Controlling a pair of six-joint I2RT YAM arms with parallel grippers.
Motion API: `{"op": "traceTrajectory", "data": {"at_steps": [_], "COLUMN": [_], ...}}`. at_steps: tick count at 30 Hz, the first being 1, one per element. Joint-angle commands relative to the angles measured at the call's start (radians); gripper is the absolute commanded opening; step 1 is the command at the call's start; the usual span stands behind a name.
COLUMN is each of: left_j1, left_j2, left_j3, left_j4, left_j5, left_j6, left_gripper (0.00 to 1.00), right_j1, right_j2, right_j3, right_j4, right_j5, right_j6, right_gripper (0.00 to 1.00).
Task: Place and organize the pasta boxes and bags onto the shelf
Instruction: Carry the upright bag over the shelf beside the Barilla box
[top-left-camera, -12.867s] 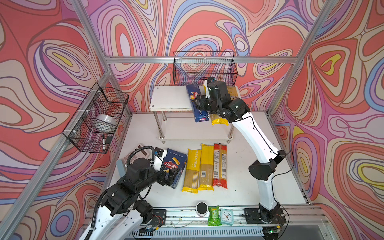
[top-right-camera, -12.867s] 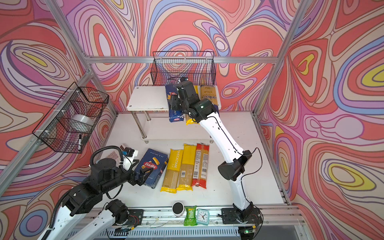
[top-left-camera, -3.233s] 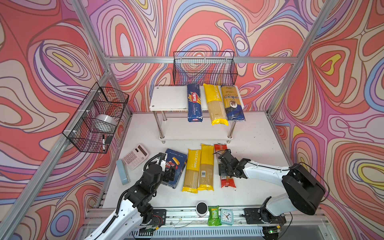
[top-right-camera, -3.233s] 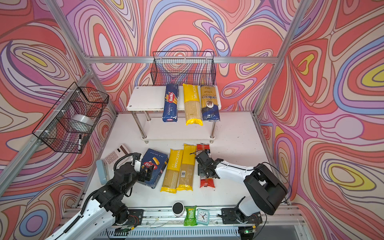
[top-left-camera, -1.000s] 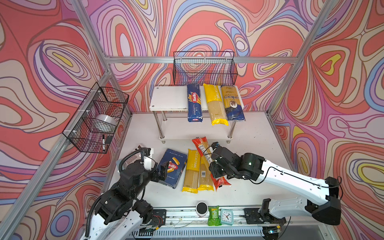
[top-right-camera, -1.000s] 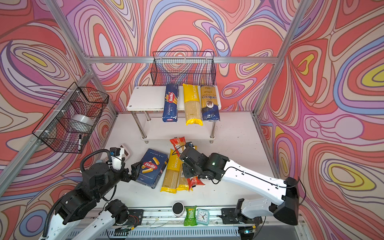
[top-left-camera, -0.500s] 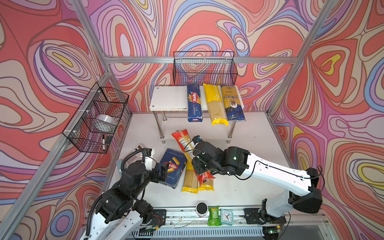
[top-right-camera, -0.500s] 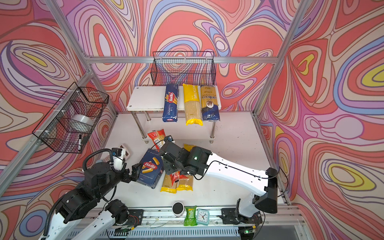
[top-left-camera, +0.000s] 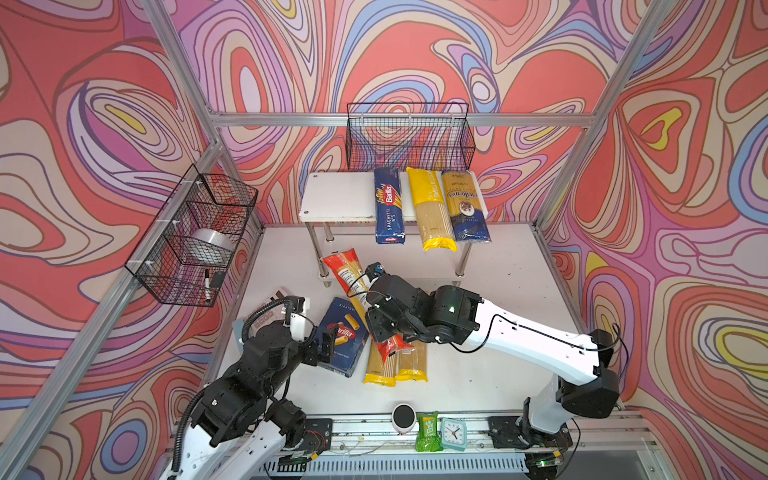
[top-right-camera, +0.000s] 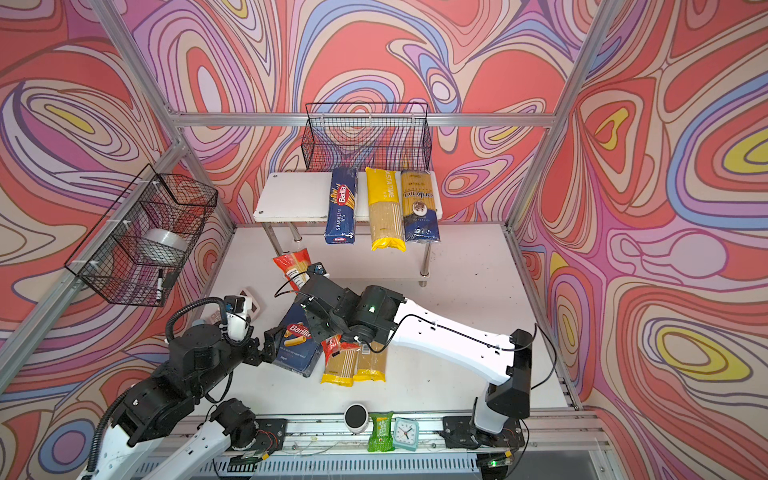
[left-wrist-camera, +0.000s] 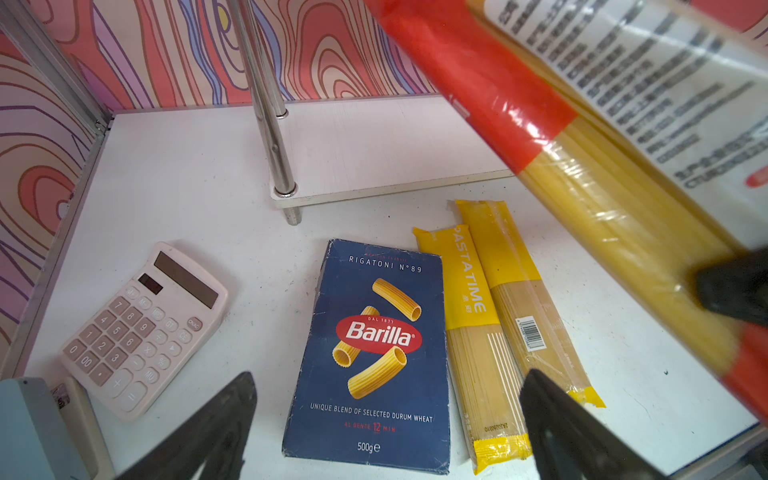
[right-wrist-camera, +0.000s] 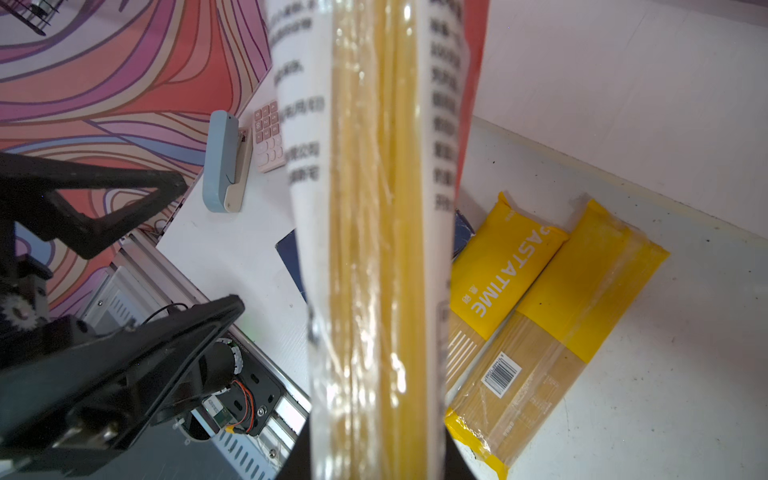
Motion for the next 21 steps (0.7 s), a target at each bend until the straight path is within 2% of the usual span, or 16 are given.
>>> {"op": "traceTrajectory", "data": {"at_steps": [1,12,21], "left_j1": [-0.001,-0.001,-0.001], "left_j2": [0.008,0.007,0.014], "left_j3": [0.006,0.006,0.005], "left_j4": [-0.022,-0.022,-0.02], "left_j5": [0.0,0.003,0.017], "left_j6": [0.007,0.009,0.009], "left_gripper": [1.0,1.0,1.0], "right_j1": [0.005,0.005,0.002], "right_j2": [-0.021,0.08,0.171], "right_j3": [0.099,0.293,0.44], "right_j4": [0.118,0.144,0.143], "right_j5": [0.092,0.127,0.203], "right_j6": [-0.034,-0.111,-0.153], "right_gripper": [0.0,0.0,0.0]}}
